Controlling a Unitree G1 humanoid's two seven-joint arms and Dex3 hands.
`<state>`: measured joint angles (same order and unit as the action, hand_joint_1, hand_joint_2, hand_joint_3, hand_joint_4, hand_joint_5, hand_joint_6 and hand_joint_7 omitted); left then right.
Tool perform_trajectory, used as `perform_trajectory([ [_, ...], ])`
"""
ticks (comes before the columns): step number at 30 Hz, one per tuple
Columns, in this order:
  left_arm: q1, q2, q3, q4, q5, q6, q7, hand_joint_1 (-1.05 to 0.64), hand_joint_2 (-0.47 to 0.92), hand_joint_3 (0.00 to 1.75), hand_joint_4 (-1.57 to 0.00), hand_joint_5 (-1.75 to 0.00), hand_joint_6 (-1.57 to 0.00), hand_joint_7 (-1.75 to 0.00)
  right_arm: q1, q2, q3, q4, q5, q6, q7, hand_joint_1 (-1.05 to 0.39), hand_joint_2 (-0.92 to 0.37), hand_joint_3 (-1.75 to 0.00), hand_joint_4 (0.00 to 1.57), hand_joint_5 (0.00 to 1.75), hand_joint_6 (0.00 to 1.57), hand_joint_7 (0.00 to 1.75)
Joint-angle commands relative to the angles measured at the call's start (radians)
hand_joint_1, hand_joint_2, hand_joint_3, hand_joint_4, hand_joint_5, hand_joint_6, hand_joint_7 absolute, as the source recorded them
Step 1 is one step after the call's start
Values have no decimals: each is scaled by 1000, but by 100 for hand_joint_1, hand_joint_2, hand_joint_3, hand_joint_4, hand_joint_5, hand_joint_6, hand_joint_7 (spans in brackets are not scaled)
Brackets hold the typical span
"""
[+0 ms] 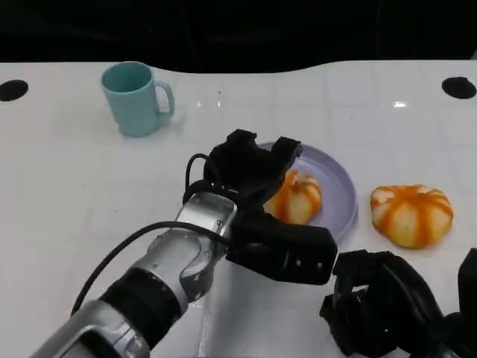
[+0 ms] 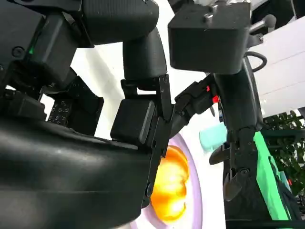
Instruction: Grasp the bread from the table and place it into the plate.
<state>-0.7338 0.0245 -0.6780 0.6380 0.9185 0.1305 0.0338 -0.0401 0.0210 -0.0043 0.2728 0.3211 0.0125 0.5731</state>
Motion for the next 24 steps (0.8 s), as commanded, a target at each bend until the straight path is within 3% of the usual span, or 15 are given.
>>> perform_trajectory([
  [1,8,39,2,-74,5,17,-47,-105,92,39,0,-88,0,-42,3,-13,-8,-11,3,-2,-7,-105,-4,-145,150,142,157,101],
  [9,72,92,29,-199,-26,-3,-62,-105,92,34,-1,-94,0,-50,1,-12,-10,-5,7,-8,-2,-105,-4,-146,149,142,157,102],
  [17,169,164,102,-305,-105,-117,-20,-105,92,27,-7,-101,0,-64,0,-15,-13,-2,13,-4,3,-105,-4,-144,148,142,157,100],
  [20,209,178,132,-328,-135,-169,12,-105,92,26,-11,-103,-2,-67,2,-16,-14,-3,15,-1,6,-105,-4,-144,148,142,157,99],
  [24,267,188,180,-343,-173,-259,93,-100,92,22,-30,-101,-15,-69,7,-15,-10,-11,10,-2,2,-105,-5,-143,148,142,157,99],
])
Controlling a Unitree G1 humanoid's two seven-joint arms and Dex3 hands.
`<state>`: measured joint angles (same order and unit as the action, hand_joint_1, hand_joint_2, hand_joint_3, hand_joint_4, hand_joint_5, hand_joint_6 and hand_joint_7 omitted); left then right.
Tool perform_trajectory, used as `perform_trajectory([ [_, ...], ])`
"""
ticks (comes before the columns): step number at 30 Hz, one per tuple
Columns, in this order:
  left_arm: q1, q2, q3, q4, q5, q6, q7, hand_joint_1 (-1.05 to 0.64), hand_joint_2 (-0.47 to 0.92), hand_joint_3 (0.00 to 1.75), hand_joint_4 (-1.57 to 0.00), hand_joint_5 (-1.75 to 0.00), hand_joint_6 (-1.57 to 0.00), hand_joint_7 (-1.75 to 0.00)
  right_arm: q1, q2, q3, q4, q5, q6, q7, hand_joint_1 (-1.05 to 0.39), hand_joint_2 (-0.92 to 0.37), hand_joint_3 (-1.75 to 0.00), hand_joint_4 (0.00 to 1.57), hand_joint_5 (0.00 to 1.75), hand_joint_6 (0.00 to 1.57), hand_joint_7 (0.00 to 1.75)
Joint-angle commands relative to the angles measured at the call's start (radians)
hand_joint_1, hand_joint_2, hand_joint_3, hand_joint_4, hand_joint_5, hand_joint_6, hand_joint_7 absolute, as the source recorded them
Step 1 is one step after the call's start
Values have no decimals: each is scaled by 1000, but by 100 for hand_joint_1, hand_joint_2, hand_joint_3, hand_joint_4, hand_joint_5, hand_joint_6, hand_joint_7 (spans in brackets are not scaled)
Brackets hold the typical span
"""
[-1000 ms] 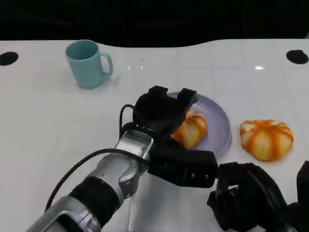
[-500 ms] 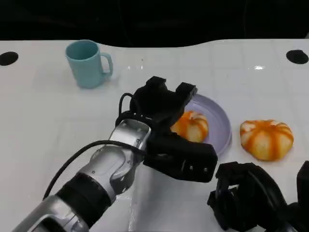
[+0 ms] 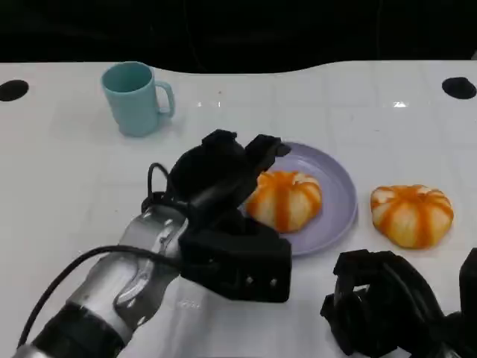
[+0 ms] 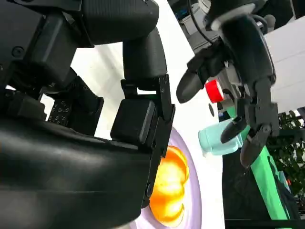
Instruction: Grasp the bread from the table and place it into the plate.
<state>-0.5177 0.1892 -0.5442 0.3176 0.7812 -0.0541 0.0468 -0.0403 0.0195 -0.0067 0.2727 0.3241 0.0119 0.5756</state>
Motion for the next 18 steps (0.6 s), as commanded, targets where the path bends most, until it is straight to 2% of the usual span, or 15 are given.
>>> perform_trajectory([
  [1,68,22,62,-20,-52,-110,112,-98,92,21,-34,-99,-19,-68,8,-13,-6,-11,6,-3,0,-105,-5,-143,148,142,157,99],
  [3,94,23,86,0,-79,-192,179,-92,92,18,-50,-97,-37,-65,8,-13,-7,-7,12,-1,6,-105,-4,-143,148,142,157,99],
  [6,120,29,110,35,-101,-293,254,-85,92,23,-64,-99,-52,-67,7,-11,-9,-6,19,10,7,-105,-3,-142,148,142,157,97],
  [7,129,30,119,44,-111,-324,269,-83,92,26,-68,-103,-56,-72,7,-12,-8,-5,17,6,7,-105,-3,-143,148,142,157,97],
  [8,140,30,128,51,-127,-357,279,-82,92,28,-70,-116,-59,-81,7,-12,-8,-6,14,4,4,-105,-3,-143,148,142,157,98],
  [10,165,29,148,53,-171,-404,270,-79,92,26,-76,-153,-60,-113,8,-12,-7,-8,9,-1,-2,-105,-3,-144,148,143,157,99],
  [12,185,28,163,51,-203,-431,253,-79,92,24,-81,-157,-61,-130,9,-13,-7,-13,8,0,-4,-105,-3,-146,148,144,157,101],
  [18,238,36,208,75,-307,-569,219,-74,92,19,-86,-168,-63,-148,9,-16,-9,-11,18,1,9,-105,-2,-147,149,143,157,101],
])
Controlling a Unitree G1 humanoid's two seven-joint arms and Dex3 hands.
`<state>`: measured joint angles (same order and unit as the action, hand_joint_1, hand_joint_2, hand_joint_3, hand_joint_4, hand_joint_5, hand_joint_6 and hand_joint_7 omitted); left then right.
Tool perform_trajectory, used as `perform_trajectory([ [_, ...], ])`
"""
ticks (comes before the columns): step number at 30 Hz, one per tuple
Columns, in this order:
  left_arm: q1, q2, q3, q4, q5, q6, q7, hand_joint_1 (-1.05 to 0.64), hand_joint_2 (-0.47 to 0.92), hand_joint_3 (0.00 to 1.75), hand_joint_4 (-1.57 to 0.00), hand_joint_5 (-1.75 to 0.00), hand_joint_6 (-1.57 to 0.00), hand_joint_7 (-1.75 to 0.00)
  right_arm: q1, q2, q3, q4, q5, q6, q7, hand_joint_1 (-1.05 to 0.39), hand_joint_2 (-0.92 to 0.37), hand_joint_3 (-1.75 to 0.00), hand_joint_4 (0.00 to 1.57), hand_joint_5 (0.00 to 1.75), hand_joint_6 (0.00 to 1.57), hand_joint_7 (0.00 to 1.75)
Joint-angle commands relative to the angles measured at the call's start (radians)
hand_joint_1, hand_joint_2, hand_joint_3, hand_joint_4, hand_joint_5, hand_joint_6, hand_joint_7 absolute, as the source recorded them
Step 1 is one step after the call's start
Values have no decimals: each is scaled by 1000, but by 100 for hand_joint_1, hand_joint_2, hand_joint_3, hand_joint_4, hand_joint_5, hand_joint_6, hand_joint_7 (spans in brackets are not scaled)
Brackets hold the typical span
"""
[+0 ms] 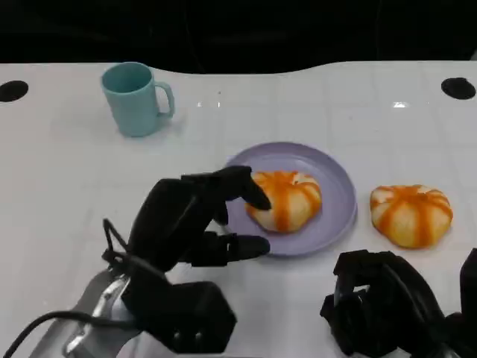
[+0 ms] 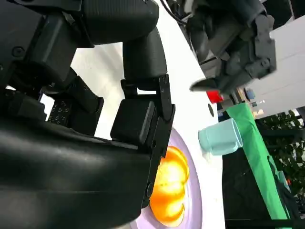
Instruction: Grasp the bread from the table and place it into the plate.
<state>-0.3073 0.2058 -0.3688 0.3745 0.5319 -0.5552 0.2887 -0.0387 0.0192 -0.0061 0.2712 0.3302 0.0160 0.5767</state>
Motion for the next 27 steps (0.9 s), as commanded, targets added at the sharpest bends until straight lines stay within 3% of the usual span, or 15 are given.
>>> perform_trajectory([
  [1,37,20,41,28,-84,-97,-36,-75,92,20,-86,-170,-64,-150,9,-17,-9,-13,10,-2,7,-105,-2,-147,148,143,157,101],
  [6,74,13,72,87,-211,-216,-115,-75,92,29,-85,-174,-68,-157,11,-20,-9,-17,6,-1,2,-105,-2,-148,147,144,157,100],
  [11,123,-23,89,114,-381,-252,-255,-81,92,34,-94,-175,-77,-161,7,-18,-13,-9,23,-1,19,-105,-1,-148,147,143,157,97],
  [16,174,-40,98,85,-598,-200,-486,-82,92,37,-98,-175,-81,-162,5,-19,-11,-1,15,-17,21,-105,-1,-148,148,143,157,95],
  [21,224,-59,121,48,-707,-138,-619,-82,92,34,-100,-175,-84,-163,6,-21,-10,-4,15,-18,20,-105,-3,-146,149,142,157,97],
  [27,281,-102,157,-8,-886,37,-789,-85,92,28,-103,-175,-88,-166,13,-25,-6,-18,6,-18,10,-105,-5,-144,151,140,157,100],
])
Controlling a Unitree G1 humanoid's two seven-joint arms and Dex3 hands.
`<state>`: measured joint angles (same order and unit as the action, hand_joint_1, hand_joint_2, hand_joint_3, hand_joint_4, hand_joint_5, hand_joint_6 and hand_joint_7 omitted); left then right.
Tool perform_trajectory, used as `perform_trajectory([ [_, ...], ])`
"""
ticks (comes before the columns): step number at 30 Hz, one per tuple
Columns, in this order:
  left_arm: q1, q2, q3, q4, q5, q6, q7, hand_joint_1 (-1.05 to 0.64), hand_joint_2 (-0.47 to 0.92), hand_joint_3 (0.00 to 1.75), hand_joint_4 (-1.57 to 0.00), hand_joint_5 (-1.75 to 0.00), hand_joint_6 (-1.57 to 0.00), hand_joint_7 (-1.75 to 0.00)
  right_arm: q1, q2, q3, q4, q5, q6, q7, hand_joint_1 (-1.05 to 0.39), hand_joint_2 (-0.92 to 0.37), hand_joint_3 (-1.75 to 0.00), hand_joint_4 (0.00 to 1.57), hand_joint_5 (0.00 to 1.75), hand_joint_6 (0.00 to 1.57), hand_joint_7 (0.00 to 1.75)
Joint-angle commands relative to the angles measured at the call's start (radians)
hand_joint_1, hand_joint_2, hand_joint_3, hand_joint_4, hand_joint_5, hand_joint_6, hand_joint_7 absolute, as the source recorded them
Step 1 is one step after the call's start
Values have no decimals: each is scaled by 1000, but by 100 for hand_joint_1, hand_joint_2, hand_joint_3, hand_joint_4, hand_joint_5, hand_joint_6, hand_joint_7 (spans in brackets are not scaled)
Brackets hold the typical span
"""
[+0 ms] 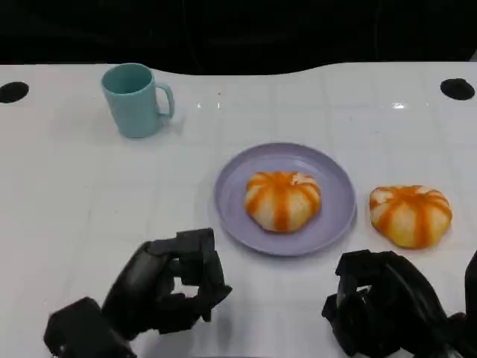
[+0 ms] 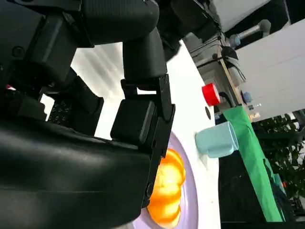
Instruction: Grasp the bread from the table and place it into the plate.
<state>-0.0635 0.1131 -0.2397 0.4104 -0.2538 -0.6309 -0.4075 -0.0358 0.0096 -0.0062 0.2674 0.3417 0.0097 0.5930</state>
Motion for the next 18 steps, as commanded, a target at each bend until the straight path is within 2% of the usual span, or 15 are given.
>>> perform_trajectory([
  [1,46,-13,34,-54,-113,140,-108,-85,92,27,-103,-175,-88,-166,10,-16,-5,-12,-5,-15,-4,-105,-5,-144,151,140,157,100],
  [4,60,-26,58,-59,-131,174,-152,-79,92,30,-103,-175,-87,-166,8,-16,-4,-10,-5,-18,-4,-105,-5,-143,151,140,157,99],
  [10,78,-22,86,-102,-135,290,-203,-84,92,28,-103,-175,-88,-170,6,-17,-7,-13,5,1,-6,-105,-4,-142,150,140,157,98],
  [13,74,-29,104,-98,-168,359,-253,-79,91,24,-103,-175,-88,-170,2,-17,-8,-7,-1,-4,-12,-105,-5,-142,151,140,157,100],
  [18,63,-50,135,-80,-166,388,-280,-77,89,22,-104,-175,-90,-165,-7,-17,-9,4,0,-4,-14,-105,-5,-142,151,141,157,103],
])
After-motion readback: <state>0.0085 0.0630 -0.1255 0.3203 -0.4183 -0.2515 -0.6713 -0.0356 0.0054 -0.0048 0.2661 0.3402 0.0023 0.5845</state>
